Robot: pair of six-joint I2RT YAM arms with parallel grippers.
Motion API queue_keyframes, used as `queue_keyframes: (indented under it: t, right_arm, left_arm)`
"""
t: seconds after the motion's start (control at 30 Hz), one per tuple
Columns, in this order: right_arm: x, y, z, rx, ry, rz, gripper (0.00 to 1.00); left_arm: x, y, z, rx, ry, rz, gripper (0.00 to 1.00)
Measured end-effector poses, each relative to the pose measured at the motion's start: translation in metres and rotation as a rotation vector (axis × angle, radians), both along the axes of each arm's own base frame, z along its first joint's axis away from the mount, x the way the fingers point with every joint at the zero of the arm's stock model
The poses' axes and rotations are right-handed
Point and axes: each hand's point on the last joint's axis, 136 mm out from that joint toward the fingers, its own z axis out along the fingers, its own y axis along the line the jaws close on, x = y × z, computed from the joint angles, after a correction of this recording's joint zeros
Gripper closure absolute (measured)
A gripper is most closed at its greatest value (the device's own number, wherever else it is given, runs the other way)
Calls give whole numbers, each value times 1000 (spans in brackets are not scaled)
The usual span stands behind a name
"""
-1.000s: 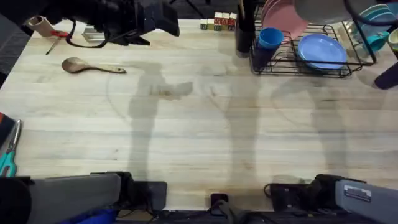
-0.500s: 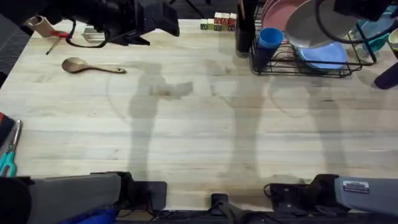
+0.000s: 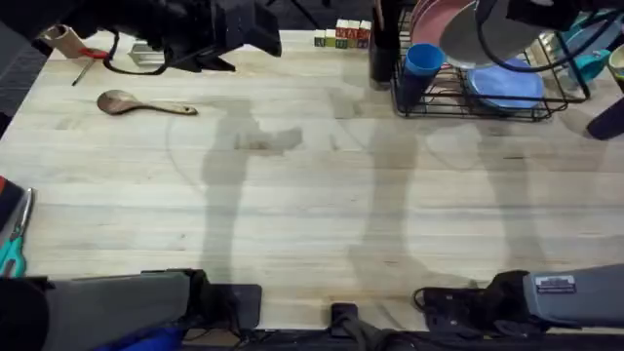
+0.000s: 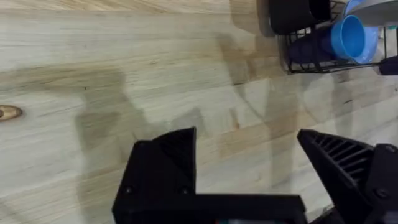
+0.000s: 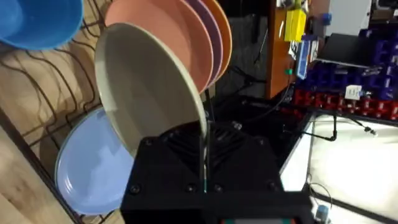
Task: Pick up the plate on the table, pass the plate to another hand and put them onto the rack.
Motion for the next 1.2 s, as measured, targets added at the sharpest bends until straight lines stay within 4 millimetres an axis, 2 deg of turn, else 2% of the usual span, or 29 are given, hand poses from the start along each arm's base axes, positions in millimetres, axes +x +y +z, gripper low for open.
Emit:
queue_keyframes:
  t: [0.37, 0.67, 1.03, 1.2]
  right_arm:
    - [10, 29, -10, -4, -4, 138, 974]
    - [15, 31, -32, -47, 36, 190, 975]
    - [6, 33, -52, -57, 116, 217, 974]
    - [12, 31, -60, -61, 121, 219, 974]
  left_arm:
    - [-1, 0, -1, -2, 6, 3, 6]
    - [-2, 0, -1, -2, 14, 3, 6]
    - [-3, 0, -2, -2, 17, 3, 6]
    - [-3, 0, -2, -2, 18, 3, 6]
